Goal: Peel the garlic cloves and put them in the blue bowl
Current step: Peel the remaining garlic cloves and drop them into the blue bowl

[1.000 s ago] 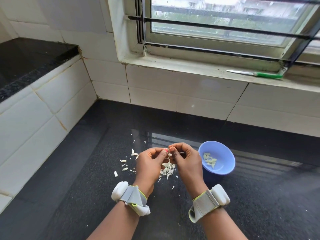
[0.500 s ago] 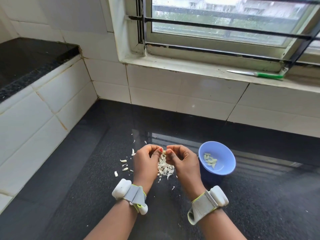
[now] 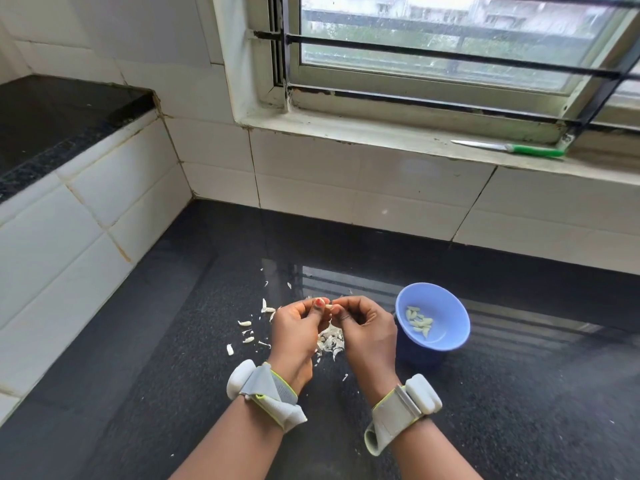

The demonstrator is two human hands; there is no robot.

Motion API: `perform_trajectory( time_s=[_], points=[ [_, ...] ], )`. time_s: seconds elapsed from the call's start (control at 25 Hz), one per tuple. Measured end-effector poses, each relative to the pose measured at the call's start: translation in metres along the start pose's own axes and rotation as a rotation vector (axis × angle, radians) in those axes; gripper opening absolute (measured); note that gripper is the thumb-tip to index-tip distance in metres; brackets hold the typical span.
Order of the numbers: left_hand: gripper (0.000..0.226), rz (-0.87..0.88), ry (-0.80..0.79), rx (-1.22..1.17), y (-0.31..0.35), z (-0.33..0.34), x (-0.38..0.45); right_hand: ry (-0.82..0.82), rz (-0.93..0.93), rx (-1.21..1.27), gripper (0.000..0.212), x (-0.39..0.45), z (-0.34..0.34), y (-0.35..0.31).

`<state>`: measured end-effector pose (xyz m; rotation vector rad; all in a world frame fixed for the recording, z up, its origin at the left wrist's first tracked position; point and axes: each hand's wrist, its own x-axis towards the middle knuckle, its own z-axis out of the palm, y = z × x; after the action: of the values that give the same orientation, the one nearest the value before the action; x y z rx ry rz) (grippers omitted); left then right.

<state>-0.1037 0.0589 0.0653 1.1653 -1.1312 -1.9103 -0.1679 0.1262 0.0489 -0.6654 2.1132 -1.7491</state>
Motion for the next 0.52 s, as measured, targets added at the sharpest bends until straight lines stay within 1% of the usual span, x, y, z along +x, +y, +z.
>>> perform_trajectory(
  time_s=[0.12,0.2,0.28,0.36,0.44,0.52],
  points=[
    [0.018,-0.045,-0.023,-0.054,0.0038,-0.0019,-0.0001,-0.016,0.091,0.174,0.024,-0.0008,0.0010,0.0006],
    [0.019,-0.043,-0.026,-0.015,0.0037,-0.0028,0.0001,-0.068,0.156,0.300,0.014,-0.0024,0.0017,-0.0012],
    [0.018,-0.008,-0.017,0.066,0.0011,-0.0033,0.0006,-0.113,0.182,0.349,0.009,-0.0032,0.0011,-0.0028],
    [0.016,0.051,-0.007,0.152,-0.0025,-0.0046,0.0018,-0.134,0.166,0.303,0.007,-0.0017,-0.0010,-0.0018],
    [0.012,0.111,-0.006,0.220,-0.0044,-0.0062,0.0029,-0.153,0.116,0.191,0.011,0.0010,-0.0039,0.0015],
    [0.010,0.165,-0.001,0.285,-0.0054,-0.0070,0.0037,-0.178,0.087,0.139,0.016,0.0027,-0.0063,0.0031]
  ],
)
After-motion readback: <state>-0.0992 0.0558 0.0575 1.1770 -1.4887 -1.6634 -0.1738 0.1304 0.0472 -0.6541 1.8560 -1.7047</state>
